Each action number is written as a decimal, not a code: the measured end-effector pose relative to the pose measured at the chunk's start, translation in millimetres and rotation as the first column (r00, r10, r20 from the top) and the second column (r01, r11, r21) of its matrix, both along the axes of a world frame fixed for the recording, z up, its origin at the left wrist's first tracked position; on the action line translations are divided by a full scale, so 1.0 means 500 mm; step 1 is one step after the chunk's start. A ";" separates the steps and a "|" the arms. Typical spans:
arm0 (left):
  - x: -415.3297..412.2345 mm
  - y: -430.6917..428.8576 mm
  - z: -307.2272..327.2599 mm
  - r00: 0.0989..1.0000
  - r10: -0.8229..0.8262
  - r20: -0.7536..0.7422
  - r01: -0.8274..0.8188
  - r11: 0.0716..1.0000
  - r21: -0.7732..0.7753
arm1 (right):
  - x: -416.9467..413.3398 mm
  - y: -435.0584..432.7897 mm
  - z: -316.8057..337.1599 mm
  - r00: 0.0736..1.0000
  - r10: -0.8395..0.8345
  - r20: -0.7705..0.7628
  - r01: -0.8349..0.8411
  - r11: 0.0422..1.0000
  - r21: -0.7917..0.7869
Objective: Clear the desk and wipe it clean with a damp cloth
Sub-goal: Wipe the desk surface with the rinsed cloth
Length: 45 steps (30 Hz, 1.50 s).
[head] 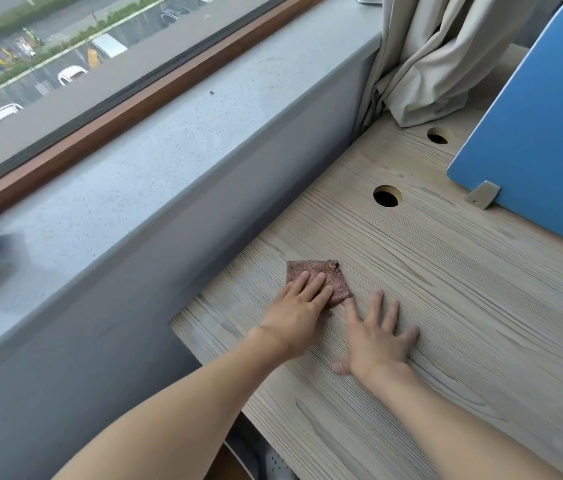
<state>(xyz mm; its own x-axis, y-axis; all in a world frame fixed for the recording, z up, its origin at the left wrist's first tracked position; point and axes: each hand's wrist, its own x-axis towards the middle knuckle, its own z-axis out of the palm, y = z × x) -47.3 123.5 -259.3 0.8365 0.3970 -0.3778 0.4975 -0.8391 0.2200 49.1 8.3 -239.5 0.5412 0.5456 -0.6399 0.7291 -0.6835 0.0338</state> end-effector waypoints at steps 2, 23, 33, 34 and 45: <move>-0.032 0.016 0.006 0.998 0.058 -0.002 -0.058 0.998 0.003 | -0.009 -0.002 0.006 0.998 0.038 0.048 -0.038 0.999 0.015; -0.163 0.093 0.021 0.970 0.242 -0.027 -0.242 0.970 -0.026 | -0.100 0.005 -0.005 0.993 0.102 -0.055 -0.104 0.994 -0.018; -0.193 0.053 0.020 0.978 0.209 -0.012 -0.209 0.978 -0.010 | -0.101 0.007 -0.007 0.995 0.075 -0.060 -0.076 0.997 -0.011; -0.197 0.066 0.019 0.978 0.210 -0.014 -0.210 0.977 -0.022 | -0.101 0.004 -0.008 0.995 0.076 -0.060 -0.077 0.997 -0.005; -0.212 0.001 0.022 0.983 0.182 0.007 -0.182 0.983 -0.033 | -0.111 -0.025 0.004 0.988 0.156 -0.014 -0.154 0.984 0.089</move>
<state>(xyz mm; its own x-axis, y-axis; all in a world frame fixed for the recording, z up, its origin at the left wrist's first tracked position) -153.1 123.9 -248.4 0.7549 0.5309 -0.3850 0.6392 -0.7271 0.2506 -6.4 -4.0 -237.5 0.4326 0.6761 -0.5965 0.8266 -0.5616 -0.0371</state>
